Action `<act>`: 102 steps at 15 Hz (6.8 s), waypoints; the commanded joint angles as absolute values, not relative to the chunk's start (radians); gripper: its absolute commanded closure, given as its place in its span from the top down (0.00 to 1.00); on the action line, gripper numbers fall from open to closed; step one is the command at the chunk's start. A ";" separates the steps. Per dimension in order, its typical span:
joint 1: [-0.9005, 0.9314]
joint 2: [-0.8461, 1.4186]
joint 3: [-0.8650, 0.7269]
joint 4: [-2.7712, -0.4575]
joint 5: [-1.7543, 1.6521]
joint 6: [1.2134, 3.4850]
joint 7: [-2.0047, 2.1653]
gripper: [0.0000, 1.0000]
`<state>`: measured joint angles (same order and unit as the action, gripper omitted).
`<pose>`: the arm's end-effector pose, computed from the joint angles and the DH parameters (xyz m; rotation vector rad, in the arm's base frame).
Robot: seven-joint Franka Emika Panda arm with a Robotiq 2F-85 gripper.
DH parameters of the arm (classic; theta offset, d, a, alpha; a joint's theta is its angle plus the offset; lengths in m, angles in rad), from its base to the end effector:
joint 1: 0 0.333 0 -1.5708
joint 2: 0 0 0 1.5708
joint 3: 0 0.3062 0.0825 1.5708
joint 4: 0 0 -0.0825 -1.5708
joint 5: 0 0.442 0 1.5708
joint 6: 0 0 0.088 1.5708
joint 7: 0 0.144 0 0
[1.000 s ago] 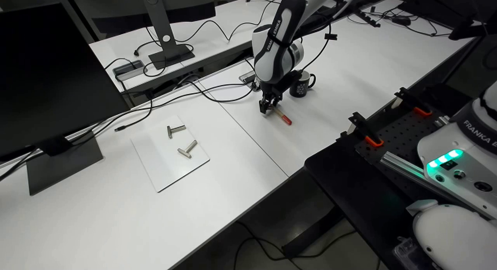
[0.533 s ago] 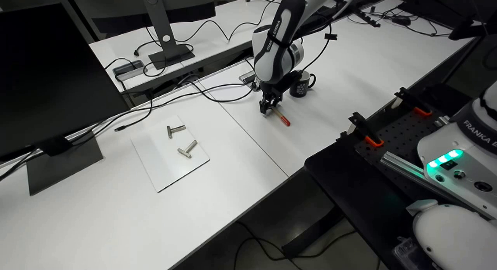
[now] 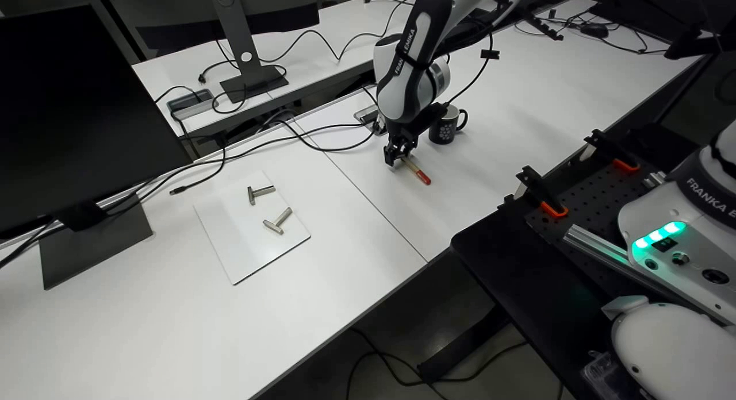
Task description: Put the marker into the black cup.
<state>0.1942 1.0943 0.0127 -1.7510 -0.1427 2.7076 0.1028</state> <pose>0.5718 0.1243 -0.1532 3.0548 0.3553 -0.1987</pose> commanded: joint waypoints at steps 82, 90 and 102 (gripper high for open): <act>0.410 1.075 -0.096 -1.768 -0.049 2.727 0.332 0.04; 0.457 0.992 -0.179 -1.891 -0.058 2.865 0.370 0.04; 0.610 0.902 -0.352 -2.086 0.000 3.052 0.452 0.04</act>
